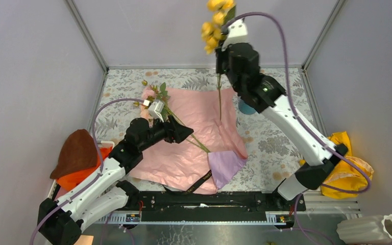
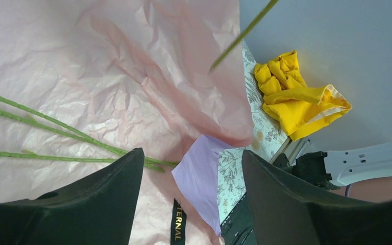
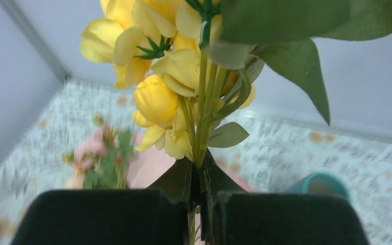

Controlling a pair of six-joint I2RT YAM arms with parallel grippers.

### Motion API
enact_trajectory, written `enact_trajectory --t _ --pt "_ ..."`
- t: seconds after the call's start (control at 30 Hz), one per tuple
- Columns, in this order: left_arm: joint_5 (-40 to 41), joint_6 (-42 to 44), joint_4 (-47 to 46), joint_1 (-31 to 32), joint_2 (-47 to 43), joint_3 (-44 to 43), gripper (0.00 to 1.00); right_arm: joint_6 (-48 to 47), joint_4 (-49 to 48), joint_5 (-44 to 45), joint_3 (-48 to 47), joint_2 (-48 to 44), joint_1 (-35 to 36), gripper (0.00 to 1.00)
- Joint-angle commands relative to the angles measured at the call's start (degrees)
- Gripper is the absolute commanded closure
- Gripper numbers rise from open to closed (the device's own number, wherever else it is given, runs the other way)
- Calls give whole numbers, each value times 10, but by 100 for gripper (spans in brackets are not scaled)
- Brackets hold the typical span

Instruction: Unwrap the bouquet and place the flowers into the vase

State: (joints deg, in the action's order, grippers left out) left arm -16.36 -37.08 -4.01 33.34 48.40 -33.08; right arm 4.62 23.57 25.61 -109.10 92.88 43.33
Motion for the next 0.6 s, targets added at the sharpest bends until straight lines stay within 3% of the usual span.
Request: enact_trajectory --t 0.0,0.1,0.27,0.57 --pt "11 10 19 1 -10 10 22 -144 -262 137 58 -113 -7 100" --pt "11 7 20 1 -18 16 21 -221 -357 171 60 -132 -16 100" --pt "19 8 19 2 -28 17 21 -290 -375 188 -5 -98 -59 100" --pt "28 9 27 1 -33 17 20 -213 -301 101 -63 -21 -177 100"
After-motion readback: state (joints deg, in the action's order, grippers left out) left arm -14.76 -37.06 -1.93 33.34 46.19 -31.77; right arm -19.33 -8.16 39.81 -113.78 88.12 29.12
